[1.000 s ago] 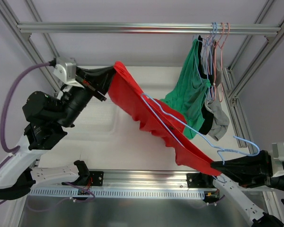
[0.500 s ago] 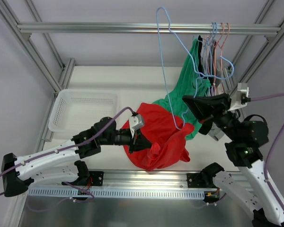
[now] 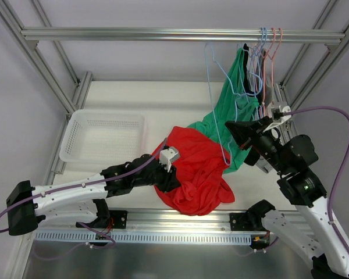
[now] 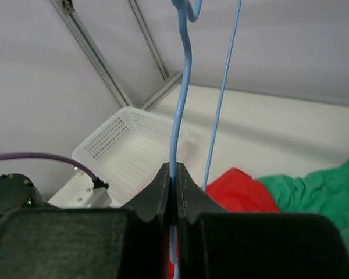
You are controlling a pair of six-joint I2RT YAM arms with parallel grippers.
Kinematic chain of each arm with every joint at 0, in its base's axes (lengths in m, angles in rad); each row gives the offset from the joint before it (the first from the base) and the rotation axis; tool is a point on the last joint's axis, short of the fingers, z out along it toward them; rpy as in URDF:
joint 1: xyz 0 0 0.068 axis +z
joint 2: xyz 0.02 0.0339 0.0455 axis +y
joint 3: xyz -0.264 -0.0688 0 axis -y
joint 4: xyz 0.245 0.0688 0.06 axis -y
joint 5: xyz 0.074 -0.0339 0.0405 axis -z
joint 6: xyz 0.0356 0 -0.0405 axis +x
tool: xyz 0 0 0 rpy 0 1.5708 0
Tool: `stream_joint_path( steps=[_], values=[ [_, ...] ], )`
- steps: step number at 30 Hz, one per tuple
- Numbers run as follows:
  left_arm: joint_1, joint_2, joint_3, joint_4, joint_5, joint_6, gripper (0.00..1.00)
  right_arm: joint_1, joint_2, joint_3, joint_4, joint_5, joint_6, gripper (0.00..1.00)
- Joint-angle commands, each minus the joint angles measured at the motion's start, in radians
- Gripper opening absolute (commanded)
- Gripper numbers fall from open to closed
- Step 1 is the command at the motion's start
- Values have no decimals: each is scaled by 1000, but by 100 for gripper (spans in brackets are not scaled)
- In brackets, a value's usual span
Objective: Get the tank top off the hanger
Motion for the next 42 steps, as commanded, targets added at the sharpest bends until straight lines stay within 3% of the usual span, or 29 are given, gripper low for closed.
stream_joint_path(
  steps=[1, 3, 5, 15, 22, 29, 36, 37, 38, 39, 40, 42],
  values=[
    [-11, -35, 118, -160, -194, -17, 30, 5, 45, 135, -369, 73, -51, 0],
    [-11, -44, 186, -217, -221, -3, 70, 5, 127, 236, -476, 104, -88, 0],
    [-11, -66, 238, -288, -247, 4, 99, 5, 262, 403, -602, 142, -121, 0],
    [-11, -216, 206, -409, -284, -32, 99, -4, 711, 969, -716, 265, -180, 0],
    [-11, -268, 178, -452, -288, -52, 99, -99, 959, 1219, -764, 165, -125, 0],
    [-11, -281, 175, -458, -301, -48, 99, -117, 1032, 1217, -778, 153, -100, 0],
    [-11, -213, 187, -455, -322, -46, 99, -116, 977, 1122, -772, 113, -65, 0],
    [-11, -201, 192, -455, -333, -48, 99, -116, 969, 1111, -767, 104, -65, 5],
    [-9, -164, 204, -452, -365, -59, 99, -116, 952, 1094, -764, 101, -66, 26],
    [-9, -140, 212, -449, -386, -66, 99, -116, 942, 1087, -764, 95, -66, 38],
    [-9, -112, 230, -451, -403, -74, 99, -117, 929, 1079, -764, 84, -69, 66],
    [-9, -1, 258, -439, -419, -88, 99, -116, 876, 1044, -764, 75, -73, 82]
  ],
)
